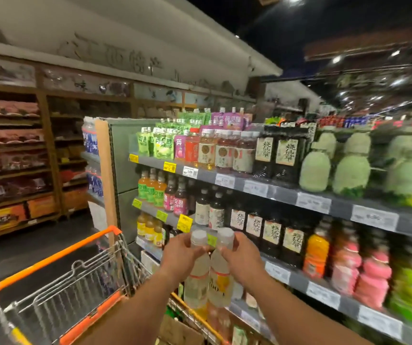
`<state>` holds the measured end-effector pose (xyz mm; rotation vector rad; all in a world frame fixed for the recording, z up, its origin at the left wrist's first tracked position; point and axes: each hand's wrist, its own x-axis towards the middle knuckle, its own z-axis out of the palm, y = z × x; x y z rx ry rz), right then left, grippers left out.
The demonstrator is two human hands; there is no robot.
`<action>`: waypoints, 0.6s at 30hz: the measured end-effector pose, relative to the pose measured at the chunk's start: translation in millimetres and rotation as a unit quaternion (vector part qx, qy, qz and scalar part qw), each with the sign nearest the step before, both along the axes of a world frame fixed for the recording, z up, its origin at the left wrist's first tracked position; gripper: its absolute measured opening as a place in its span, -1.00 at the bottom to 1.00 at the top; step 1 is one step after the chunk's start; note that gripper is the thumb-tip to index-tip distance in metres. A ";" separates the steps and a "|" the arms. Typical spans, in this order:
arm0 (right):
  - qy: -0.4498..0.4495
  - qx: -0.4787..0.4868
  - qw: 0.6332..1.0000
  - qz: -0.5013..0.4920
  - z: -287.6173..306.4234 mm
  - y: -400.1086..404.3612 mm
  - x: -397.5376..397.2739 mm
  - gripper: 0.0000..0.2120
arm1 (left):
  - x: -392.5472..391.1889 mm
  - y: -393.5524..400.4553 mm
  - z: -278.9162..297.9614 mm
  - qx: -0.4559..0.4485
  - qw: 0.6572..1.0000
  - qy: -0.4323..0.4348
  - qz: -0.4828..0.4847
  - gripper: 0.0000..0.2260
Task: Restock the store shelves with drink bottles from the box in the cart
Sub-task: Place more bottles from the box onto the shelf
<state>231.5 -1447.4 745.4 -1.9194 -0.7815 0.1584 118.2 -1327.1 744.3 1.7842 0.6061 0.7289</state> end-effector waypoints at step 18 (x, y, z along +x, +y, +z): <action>-0.047 0.062 0.947 -0.312 57.6 -255.5 -63.7 -0.68 | 40.7 -204.1 64.6 0.053 0.948 -0.037 -0.311 -0.77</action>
